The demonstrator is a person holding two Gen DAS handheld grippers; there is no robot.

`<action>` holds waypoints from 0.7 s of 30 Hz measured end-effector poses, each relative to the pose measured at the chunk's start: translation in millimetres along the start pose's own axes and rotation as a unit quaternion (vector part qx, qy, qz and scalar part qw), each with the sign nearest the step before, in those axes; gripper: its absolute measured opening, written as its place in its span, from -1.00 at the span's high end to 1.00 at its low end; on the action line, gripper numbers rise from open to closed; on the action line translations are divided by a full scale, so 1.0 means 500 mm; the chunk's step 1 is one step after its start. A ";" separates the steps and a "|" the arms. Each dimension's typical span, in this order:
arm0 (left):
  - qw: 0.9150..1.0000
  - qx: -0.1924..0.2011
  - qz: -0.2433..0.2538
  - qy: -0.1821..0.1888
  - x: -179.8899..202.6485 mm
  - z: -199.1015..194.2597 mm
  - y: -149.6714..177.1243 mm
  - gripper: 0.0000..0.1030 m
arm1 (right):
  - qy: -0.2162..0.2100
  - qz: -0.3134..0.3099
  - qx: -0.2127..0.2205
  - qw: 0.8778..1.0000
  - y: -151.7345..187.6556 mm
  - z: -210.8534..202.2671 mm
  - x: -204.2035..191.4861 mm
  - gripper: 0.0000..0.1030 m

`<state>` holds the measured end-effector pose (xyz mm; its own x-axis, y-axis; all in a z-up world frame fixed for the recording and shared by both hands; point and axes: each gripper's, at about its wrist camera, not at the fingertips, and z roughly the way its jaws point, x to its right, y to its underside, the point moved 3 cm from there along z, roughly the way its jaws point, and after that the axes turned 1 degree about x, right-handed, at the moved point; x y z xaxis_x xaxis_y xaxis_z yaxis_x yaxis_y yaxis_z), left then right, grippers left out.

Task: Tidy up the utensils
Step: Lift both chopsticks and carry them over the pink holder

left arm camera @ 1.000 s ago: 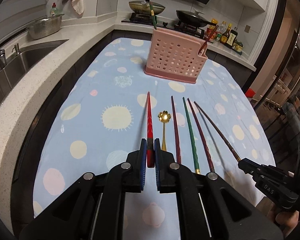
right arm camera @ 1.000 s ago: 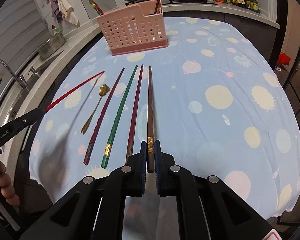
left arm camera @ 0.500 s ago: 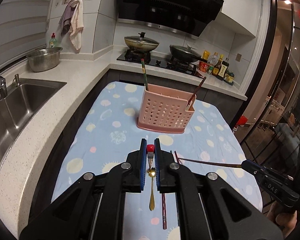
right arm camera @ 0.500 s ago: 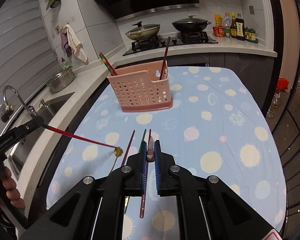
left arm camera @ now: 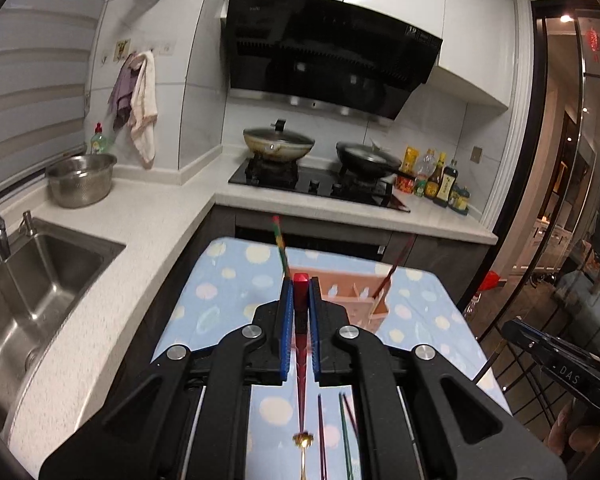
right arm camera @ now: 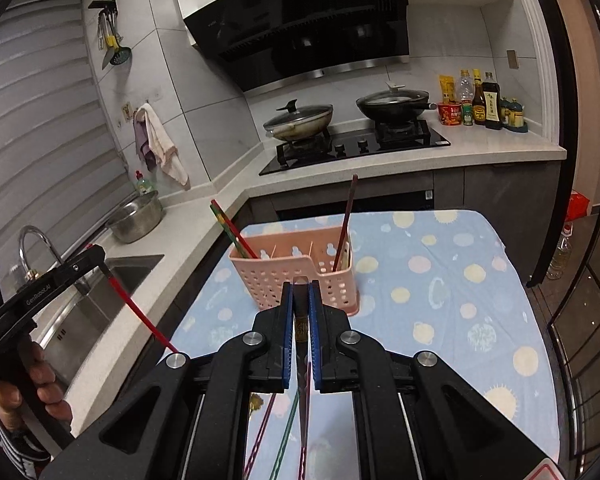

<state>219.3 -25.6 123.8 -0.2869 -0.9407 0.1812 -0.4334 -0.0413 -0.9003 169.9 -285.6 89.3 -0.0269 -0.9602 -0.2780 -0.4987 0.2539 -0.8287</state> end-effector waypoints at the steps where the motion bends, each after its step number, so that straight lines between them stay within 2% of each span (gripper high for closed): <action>1: 1.000 0.006 0.002 0.001 0.003 0.003 -0.014 0.86 | -0.003 0.002 0.006 1.000 -0.014 0.003 0.000 0.86; 13: 0.997 0.075 0.024 0.013 0.058 0.082 -0.190 0.86 | -0.009 -0.008 0.079 0.997 -0.216 0.074 -0.023 0.86; 21: 0.996 0.082 0.029 0.010 0.064 0.170 -0.243 0.86 | -0.010 -0.007 0.095 0.995 -0.292 0.166 -0.036 0.86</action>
<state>335.4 -79.3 205.5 -0.3254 -0.9362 0.1326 -0.2709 -0.0421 -0.9617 315.1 -295.7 175.1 -0.0021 -0.9616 -0.2743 -0.3253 0.2600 -0.9091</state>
